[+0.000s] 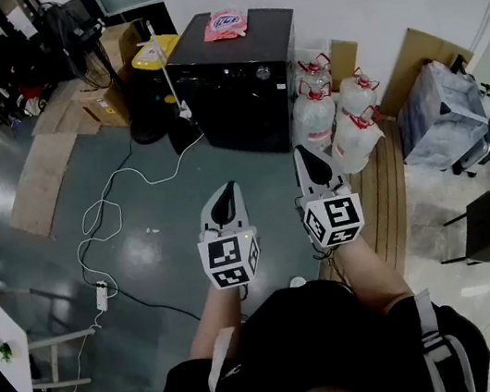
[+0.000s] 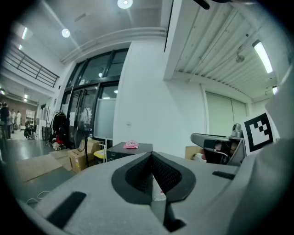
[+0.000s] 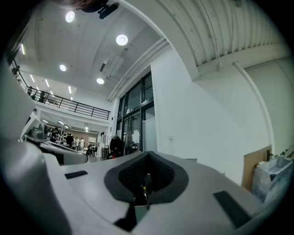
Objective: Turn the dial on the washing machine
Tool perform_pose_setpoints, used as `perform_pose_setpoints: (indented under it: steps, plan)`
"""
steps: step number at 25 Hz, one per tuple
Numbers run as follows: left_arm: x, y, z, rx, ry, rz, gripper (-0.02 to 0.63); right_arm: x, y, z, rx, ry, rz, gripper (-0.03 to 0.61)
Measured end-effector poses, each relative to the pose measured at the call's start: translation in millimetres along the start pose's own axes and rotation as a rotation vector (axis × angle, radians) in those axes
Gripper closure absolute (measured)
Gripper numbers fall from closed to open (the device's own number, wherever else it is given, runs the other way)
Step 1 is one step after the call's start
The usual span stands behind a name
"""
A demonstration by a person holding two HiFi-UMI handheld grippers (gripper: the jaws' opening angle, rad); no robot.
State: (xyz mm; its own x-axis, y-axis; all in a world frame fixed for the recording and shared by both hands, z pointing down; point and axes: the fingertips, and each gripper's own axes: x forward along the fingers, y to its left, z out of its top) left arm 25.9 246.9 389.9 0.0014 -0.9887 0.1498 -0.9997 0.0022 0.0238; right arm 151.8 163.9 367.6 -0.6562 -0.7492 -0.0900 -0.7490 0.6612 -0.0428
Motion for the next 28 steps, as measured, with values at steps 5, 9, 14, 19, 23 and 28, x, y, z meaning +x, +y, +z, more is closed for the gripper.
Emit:
perform_pose_setpoints:
  steps: [5, 9, 14, 19, 23, 28]
  plan:
    - [-10, 0, -1, 0.001, -0.005, -0.003, 0.618, -10, 5, 2, 0.005, -0.014, -0.020, 0.571]
    - [-18, 2, -1, -0.001, -0.009, -0.009, 0.618, -16, 15, 5, -0.006, -0.024, -0.018, 0.571]
    - [-31, 8, -1, 0.021, -0.007, -0.010, 0.618, -23, 33, 8, -0.005, -0.030, -0.011, 0.571]
    - [-47, 14, 1, 0.029, -0.018, -0.012, 0.618, -32, 42, 12, -0.006, -0.028, -0.048, 0.571]
    - [-64, 20, -5, 0.037, -0.025, -0.021, 0.618, -44, 54, 7, -0.004, -0.032, -0.067, 0.571]
    - [-83, 26, -12, 0.029, -0.024, -0.021, 0.618, -56, 70, 5, -0.010, -0.034, -0.070, 0.571]
